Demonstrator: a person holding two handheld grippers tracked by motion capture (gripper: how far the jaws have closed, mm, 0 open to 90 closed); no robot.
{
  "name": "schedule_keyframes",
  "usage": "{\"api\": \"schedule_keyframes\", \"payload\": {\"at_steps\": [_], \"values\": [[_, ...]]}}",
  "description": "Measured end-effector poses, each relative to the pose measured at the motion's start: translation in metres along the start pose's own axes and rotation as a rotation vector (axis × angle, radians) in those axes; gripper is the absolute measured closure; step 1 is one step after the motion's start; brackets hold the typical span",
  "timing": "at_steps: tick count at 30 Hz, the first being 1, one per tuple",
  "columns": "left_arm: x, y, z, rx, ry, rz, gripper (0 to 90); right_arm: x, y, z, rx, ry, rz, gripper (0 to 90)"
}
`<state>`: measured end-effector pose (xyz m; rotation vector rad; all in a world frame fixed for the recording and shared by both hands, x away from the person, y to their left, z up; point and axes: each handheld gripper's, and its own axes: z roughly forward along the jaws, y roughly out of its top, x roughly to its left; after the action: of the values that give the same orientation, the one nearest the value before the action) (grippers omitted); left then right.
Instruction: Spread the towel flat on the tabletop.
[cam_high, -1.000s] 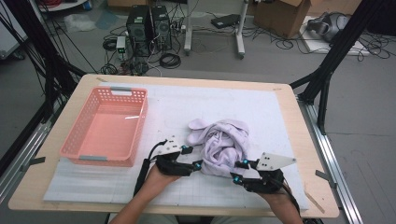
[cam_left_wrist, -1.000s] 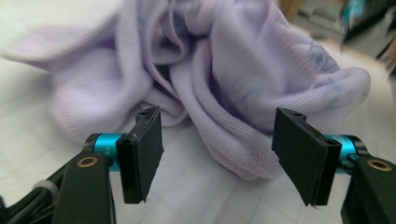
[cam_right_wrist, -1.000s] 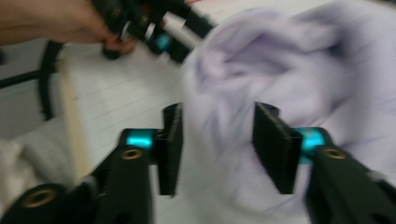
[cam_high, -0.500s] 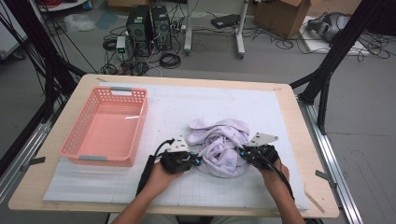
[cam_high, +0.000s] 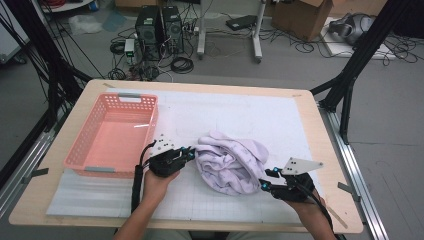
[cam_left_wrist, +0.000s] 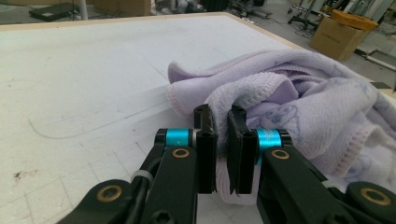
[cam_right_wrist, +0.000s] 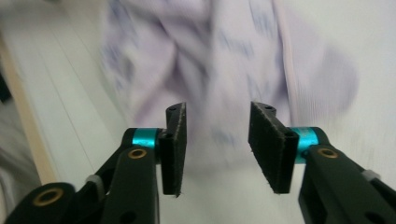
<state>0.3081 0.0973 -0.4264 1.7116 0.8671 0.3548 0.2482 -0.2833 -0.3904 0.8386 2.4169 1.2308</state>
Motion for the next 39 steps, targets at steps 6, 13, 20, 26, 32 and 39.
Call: {"api": "schedule_keyframes", "payload": {"at_steps": [6,13,20,26,32,39], "values": [[0.001,0.001,0.002,0.002,0.017,0.018,83.0,0.019,0.032,0.038,0.018,0.147,-0.092,55.7],[0.005,0.004,0.002,-0.019,0.061,0.019,83.0,0.017,0.037,0.099,0.212,0.224,-0.114,83.9],[0.011,0.016,0.015,-0.048,0.128,-0.008,82.5,-0.022,0.063,0.081,0.059,0.122,-0.058,86.0],[0.011,0.025,0.035,-0.067,0.175,-0.078,58.9,-0.068,0.086,0.066,-0.083,-0.024,0.034,86.2],[0.005,0.024,0.041,-0.075,0.161,-0.055,37.6,-0.116,0.094,0.066,-0.102,-0.254,0.141,86.2],[-0.006,0.022,0.039,0.007,0.1,-0.011,39.5,-0.152,0.073,0.057,-0.114,-0.405,0.328,84.9]]}}
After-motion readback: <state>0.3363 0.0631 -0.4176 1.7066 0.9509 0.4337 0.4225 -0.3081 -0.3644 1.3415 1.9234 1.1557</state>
